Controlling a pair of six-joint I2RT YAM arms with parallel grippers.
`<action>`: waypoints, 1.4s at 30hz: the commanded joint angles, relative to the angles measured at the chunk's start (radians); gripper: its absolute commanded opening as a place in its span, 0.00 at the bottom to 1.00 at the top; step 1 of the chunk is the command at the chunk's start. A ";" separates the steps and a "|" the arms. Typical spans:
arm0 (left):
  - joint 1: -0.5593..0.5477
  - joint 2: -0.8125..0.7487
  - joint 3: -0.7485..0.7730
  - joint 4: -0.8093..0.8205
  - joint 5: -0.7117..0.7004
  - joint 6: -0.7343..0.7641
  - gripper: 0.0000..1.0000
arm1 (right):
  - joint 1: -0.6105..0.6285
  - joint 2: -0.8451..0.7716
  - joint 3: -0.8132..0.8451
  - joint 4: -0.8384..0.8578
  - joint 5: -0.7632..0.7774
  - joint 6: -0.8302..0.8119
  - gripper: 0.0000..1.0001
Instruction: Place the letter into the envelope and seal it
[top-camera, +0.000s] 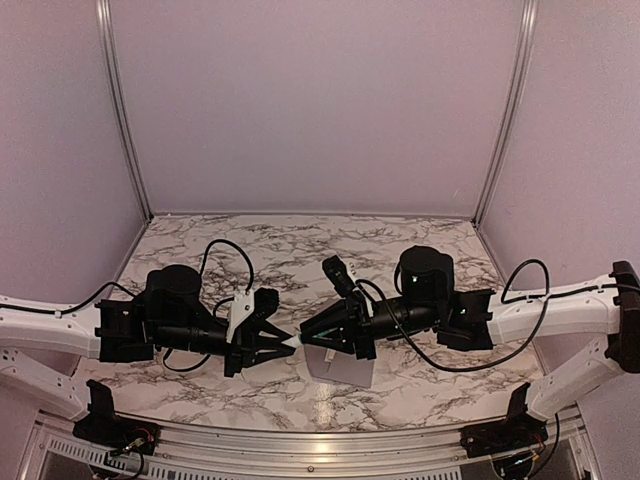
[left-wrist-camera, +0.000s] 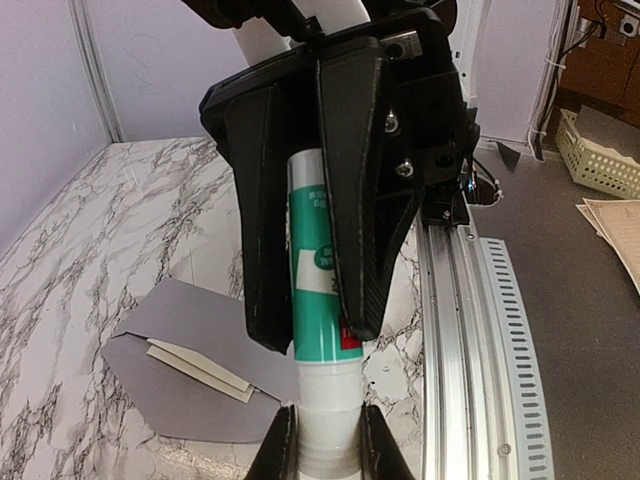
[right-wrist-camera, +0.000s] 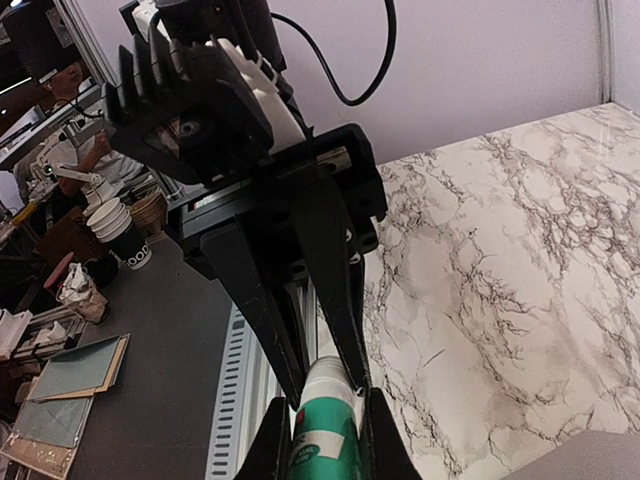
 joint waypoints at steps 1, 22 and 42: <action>-0.006 -0.026 0.008 0.087 0.067 0.014 0.00 | 0.008 -0.006 0.014 0.010 0.023 -0.018 0.00; -0.006 -0.038 0.002 0.086 0.091 0.017 0.00 | 0.007 -0.049 0.002 0.013 0.011 -0.025 0.00; -0.006 -0.026 0.022 0.092 0.151 0.003 0.00 | 0.005 -0.051 0.000 0.011 0.014 -0.070 0.00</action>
